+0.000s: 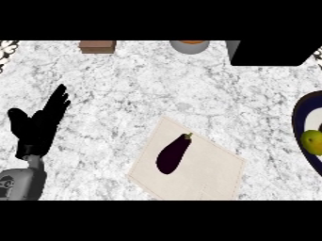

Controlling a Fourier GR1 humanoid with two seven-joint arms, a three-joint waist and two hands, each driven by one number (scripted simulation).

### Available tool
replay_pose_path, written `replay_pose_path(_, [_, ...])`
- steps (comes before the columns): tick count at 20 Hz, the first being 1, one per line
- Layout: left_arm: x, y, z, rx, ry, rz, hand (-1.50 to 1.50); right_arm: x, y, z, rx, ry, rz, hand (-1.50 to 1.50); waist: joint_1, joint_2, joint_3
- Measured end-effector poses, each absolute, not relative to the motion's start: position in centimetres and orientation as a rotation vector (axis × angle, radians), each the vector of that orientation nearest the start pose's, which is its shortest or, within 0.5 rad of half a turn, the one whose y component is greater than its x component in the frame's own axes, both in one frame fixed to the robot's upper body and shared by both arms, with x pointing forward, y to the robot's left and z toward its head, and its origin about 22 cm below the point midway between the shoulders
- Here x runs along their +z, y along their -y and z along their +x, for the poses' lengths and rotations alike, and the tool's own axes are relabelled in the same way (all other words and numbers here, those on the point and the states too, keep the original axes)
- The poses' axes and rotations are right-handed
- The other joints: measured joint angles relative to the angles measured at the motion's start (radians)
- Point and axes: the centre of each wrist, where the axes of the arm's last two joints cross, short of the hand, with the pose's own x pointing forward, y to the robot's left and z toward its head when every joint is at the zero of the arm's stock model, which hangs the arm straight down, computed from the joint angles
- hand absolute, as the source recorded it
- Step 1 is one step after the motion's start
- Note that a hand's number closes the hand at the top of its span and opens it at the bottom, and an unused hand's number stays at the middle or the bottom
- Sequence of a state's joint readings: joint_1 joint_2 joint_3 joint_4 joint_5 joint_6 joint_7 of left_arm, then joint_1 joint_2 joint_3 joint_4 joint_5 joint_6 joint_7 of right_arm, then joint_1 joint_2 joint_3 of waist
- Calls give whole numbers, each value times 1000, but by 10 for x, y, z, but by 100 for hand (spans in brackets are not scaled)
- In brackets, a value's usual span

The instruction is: Pick the pear from the placemat and place it in the plate

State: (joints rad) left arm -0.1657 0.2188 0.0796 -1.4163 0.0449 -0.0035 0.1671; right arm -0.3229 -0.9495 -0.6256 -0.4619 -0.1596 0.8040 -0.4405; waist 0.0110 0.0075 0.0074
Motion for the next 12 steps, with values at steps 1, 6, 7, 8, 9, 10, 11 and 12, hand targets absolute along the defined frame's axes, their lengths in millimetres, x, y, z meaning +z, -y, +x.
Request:
replay_pose_path(1, [21, -288, 282, -85, 1412, 164, 0, 100, 605, 192, -16, 1633, -185, -150, 0, 0, 0])
replay_pose_path(6, [22, -281, 286, -86, 1420, 161, 0, 99, 607, 186, -16, 1630, -210, -150, 1, 2, 2])
replay_pose_path(7, [21, -282, 286, -84, 1421, 163, 0, 99, 608, 183, -10, 1625, -216, -150, 0, 3, 2])
replay_pose_path(8, [23, -283, 287, -85, 1423, 161, 0, 99, 608, 183, -10, 1623, -222, -150, 2, 3, 2])
replay_pose_path(9, [24, -285, 286, -87, 1423, 157, 0, 98, 609, 180, -6, 1616, -233, -150, 5, 2, 3])
replay_pose_path(10, [24, -285, 285, -87, 1423, 154, 0, 99, 609, 179, -1, 1609, -239, -150, 7, 2, 3])
replay_pose_path(11, [24, -284, 286, -87, 1420, 149, 0, 100, 610, 179, 5, 1604, -245, -150, 8, 3, 3])
replay_pose_path(12, [24, -283, 285, -87, 1419, 150, 0, 98, 610, 177, 7, 1598, -252, -150, 8, 3, 4])
